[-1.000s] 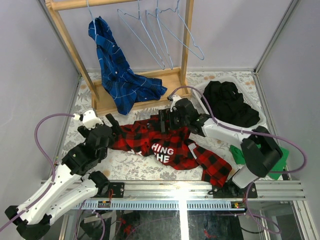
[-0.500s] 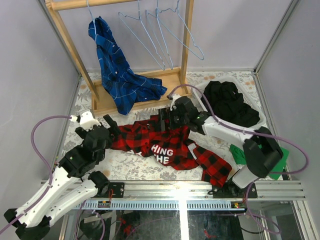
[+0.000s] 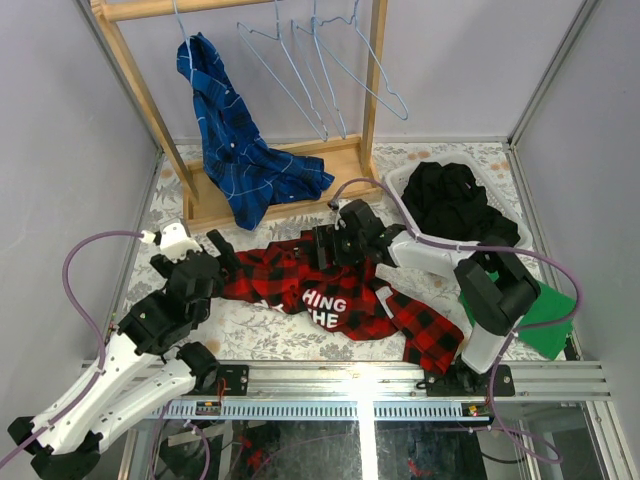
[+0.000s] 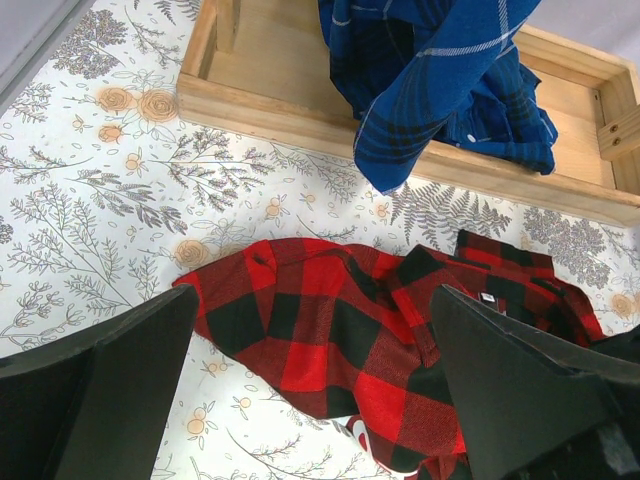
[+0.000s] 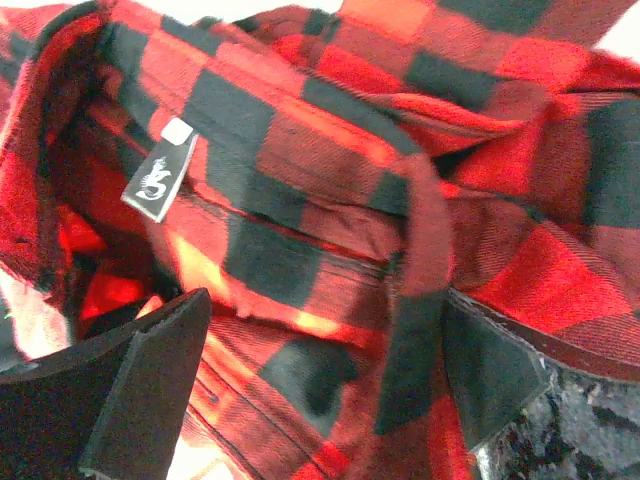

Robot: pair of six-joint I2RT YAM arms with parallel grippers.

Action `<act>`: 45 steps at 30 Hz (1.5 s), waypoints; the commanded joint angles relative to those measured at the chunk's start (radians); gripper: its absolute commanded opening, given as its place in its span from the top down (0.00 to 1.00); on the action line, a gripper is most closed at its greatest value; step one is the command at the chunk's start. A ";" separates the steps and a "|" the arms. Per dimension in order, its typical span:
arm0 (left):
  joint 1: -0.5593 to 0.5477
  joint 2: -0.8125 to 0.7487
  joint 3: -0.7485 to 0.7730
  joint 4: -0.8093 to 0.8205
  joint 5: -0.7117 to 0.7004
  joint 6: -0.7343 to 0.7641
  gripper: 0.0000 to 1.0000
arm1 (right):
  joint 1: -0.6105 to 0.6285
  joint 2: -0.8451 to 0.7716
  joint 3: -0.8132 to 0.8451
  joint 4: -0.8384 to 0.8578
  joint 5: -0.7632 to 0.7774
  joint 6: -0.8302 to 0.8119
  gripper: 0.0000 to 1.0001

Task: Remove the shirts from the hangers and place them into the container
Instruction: Pick up the shirt from the center of the board.

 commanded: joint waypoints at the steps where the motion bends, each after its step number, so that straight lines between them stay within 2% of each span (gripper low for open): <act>1: 0.007 0.002 0.021 -0.002 -0.029 0.012 0.00 | 0.000 0.004 -0.032 0.308 -0.342 0.140 0.00; 4: 0.006 0.002 0.024 -0.002 -0.030 0.013 0.00 | 0.006 0.005 -0.036 0.378 -0.427 0.167 0.00; 10: 0.007 0.009 0.025 -0.001 -0.030 0.014 0.00 | 0.043 0.051 0.032 0.224 -0.398 0.039 0.00; 16: 0.010 0.016 0.029 0.000 -0.031 0.013 0.00 | 0.168 0.108 0.192 -0.024 -0.118 -0.116 0.01; 26: 0.011 -0.040 0.026 -0.021 -0.079 -0.027 0.00 | 0.293 0.265 0.396 -0.243 0.187 -0.244 0.01; 33: 0.014 -0.057 0.030 -0.030 -0.097 -0.035 0.00 | 0.306 0.383 0.464 -0.340 0.347 -0.294 0.01; 37: 0.015 -0.072 0.029 -0.032 -0.112 -0.045 0.00 | 0.304 0.378 0.442 -0.364 0.408 -0.343 0.43; 40: 0.015 -0.079 0.027 -0.033 -0.117 -0.049 0.00 | 0.304 0.268 0.394 -0.321 0.381 -0.352 0.71; 42: 0.014 -0.080 0.027 -0.034 -0.116 -0.049 0.00 | 0.304 0.159 0.338 -0.258 0.334 -0.345 0.84; 45: 0.014 -0.077 0.028 -0.033 -0.115 -0.047 0.00 | 0.305 -0.028 0.216 -0.140 0.276 -0.323 0.90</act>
